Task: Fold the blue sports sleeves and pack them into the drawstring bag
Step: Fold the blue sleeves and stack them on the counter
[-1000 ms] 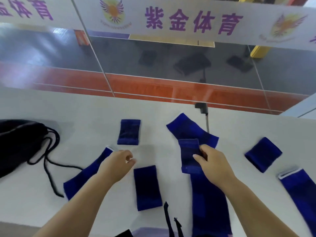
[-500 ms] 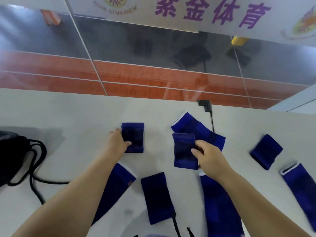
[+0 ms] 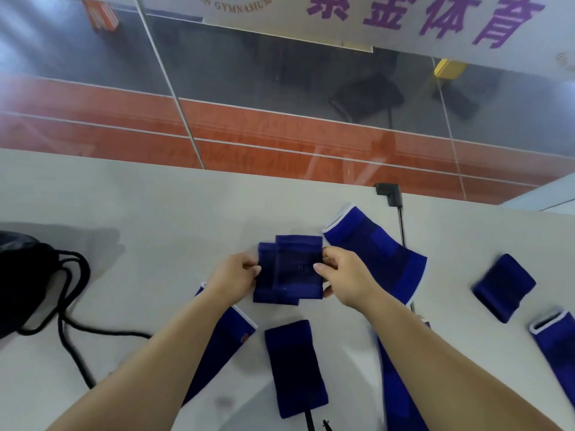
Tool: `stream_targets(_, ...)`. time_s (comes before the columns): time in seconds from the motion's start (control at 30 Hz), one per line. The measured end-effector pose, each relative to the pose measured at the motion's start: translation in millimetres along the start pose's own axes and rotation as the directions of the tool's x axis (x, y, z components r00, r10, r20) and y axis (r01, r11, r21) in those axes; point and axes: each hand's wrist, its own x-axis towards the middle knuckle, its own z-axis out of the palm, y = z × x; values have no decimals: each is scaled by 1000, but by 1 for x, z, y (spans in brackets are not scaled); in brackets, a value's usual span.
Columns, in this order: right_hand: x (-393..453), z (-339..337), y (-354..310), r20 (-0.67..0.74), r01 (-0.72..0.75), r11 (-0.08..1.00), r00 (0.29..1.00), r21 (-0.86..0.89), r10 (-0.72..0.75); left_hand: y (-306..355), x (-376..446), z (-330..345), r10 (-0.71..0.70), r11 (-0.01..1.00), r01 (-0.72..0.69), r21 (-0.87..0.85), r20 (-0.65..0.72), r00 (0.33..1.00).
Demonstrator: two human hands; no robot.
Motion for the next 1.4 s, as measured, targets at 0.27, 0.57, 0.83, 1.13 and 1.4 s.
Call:
stream_targets(0.27, 35, 35, 7, 49, -111, 993, 992, -42, 113, 7, 1, -3, -98, 961, 106, -257, 45, 994)
stream_targets(0.57, 33, 43, 17, -73, -157, 933, 987, -323, 141, 9, -1, 1, -44, 996, 47, -76, 37, 998)
stream_targets(0.83, 33, 47, 21, -60, -253, 965, 964, 73, 258, 14, -8, -2, -24, 997, 26, -79, 30, 999)
stream_targets(1.13, 4, 3, -3, 151, -82, 909, 988, 409, 21, 38, -37, -26, 179, 868, -63, -493, 192, 965)
stream_targets(1.4, -16, -11, -9, 176, -40, 913, 984, 406, -35, 43, -53, -29, 240, 756, -11, -654, 261, 935)
